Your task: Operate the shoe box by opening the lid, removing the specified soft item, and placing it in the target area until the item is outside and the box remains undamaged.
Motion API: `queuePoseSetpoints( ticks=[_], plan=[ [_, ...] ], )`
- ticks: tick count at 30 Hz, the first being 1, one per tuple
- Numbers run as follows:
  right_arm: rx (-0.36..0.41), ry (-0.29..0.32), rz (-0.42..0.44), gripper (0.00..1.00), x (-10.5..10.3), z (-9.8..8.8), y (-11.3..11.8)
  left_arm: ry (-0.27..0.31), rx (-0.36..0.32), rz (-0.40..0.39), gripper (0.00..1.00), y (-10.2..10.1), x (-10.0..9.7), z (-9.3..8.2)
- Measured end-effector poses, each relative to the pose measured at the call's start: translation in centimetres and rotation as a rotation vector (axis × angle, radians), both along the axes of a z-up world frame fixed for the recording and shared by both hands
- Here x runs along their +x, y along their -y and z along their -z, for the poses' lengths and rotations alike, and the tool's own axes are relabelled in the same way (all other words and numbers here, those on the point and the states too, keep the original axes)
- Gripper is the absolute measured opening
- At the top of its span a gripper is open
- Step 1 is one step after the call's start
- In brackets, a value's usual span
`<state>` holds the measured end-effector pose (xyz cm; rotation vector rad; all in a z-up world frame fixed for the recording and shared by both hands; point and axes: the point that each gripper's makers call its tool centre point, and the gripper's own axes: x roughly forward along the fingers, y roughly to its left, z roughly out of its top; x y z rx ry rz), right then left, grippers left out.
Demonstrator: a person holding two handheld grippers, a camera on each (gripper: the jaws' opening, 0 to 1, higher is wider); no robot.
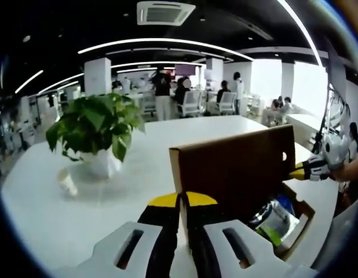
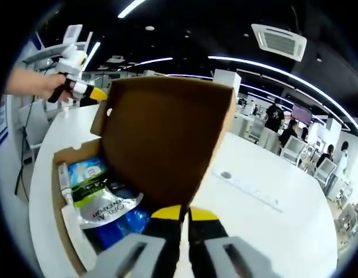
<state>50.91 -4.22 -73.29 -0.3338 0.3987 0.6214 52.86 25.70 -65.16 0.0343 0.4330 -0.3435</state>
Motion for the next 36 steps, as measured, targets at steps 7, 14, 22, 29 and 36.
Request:
queuePoseSetpoints(
  ticks=[7,14,22,29,36],
  plan=[
    [0.007,0.001,0.012,0.0,0.1,0.0,0.0,0.011,-0.022,-0.012,0.02,0.0,0.2,0.1],
    [0.008,0.003,0.015,0.0,0.2,0.0,0.0,-0.011,0.009,-0.019,0.08,-0.4,-0.2,1.8],
    [0.013,0.001,0.019,0.0,0.4,0.0,0.0,-0.065,0.003,-0.027,0.09,-0.6,-1.4,4.2],
    [0.015,-0.005,0.024,0.0,0.8,0.0,0.0,-0.12,-0.017,-0.039,0.08,-0.6,-2.3,6.3],
    [0.014,-0.004,0.024,0.0,1.0,0.1,-0.1,-0.144,-0.041,-0.051,0.07,-0.4,-1.9,7.6]
  ],
)
